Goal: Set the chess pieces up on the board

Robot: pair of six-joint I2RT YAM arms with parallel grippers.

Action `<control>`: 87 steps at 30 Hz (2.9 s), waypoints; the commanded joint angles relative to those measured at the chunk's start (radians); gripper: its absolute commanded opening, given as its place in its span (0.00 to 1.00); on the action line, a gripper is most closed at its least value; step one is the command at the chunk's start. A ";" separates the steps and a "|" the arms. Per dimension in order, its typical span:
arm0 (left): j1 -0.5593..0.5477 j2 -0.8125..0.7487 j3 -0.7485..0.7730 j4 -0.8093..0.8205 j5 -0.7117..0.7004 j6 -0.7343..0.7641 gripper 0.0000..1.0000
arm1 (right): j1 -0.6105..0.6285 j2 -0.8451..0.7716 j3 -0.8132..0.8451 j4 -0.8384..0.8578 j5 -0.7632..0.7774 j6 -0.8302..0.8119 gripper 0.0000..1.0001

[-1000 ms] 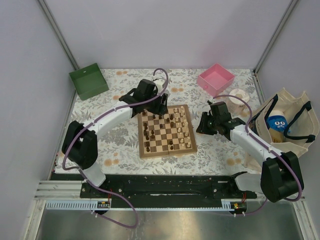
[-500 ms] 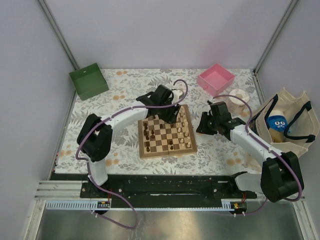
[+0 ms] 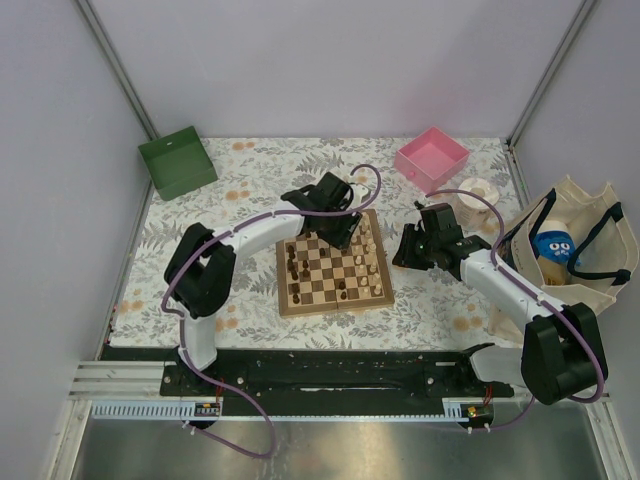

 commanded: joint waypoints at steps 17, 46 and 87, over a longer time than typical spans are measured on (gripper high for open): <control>-0.008 0.065 0.092 -0.008 -0.019 0.014 0.38 | 0.007 -0.007 0.038 0.011 -0.011 -0.021 0.34; -0.017 0.071 0.097 0.005 -0.076 -0.006 0.18 | 0.007 0.001 0.038 0.014 -0.021 -0.024 0.34; -0.019 0.082 0.138 -0.006 -0.077 -0.004 0.38 | 0.007 0.030 0.037 0.020 -0.042 -0.030 0.34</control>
